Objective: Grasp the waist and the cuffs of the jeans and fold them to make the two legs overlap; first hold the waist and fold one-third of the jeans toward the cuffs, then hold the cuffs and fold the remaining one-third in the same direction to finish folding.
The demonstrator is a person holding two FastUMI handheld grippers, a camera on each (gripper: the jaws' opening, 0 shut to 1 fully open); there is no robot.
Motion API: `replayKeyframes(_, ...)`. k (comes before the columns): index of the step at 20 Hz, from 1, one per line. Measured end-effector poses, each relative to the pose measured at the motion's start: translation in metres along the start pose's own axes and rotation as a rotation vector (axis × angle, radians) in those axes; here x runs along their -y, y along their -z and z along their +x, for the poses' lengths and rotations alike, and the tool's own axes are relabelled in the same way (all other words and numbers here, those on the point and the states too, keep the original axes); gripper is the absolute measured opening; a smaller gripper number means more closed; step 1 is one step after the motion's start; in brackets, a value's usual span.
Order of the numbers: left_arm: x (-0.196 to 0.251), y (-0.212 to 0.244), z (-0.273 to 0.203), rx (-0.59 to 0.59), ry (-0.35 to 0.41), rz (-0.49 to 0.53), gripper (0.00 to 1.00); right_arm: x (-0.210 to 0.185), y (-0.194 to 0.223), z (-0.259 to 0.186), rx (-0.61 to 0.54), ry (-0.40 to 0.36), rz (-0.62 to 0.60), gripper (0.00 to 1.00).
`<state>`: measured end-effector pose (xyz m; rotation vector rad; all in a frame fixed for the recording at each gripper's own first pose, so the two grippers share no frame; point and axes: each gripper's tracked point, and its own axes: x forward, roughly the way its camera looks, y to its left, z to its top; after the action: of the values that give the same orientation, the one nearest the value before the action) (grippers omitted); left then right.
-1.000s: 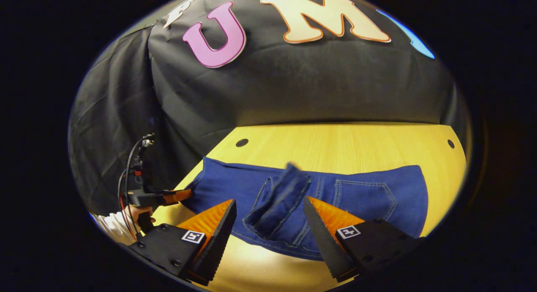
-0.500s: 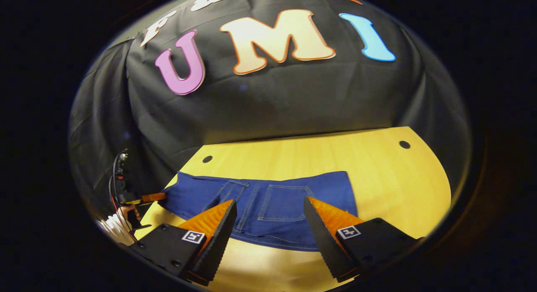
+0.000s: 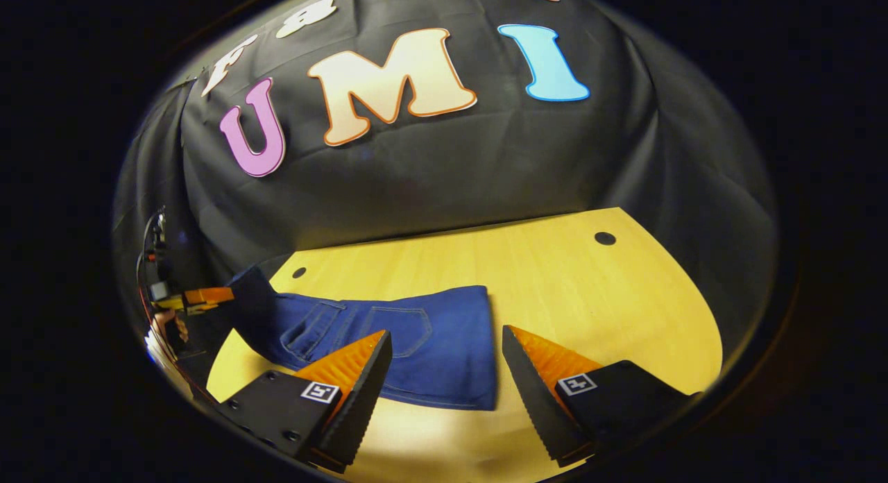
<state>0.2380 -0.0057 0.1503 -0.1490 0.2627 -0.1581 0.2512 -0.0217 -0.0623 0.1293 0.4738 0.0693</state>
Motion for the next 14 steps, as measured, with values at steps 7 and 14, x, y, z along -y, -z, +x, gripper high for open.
replayKeyframes(7, 0.159, -0.003, -0.011, 0.019, 0.131, 0.119, 0.00, 0.066, 0.000, -0.003, -0.014, 0.012, -0.037, 0.94)
replayKeyframes(14, 0.256, 0.119, 0.022, -0.186, 0.173, 0.313, 0.00, 0.108, 0.008, 0.000, -0.034, 0.021, -0.038, 0.94)
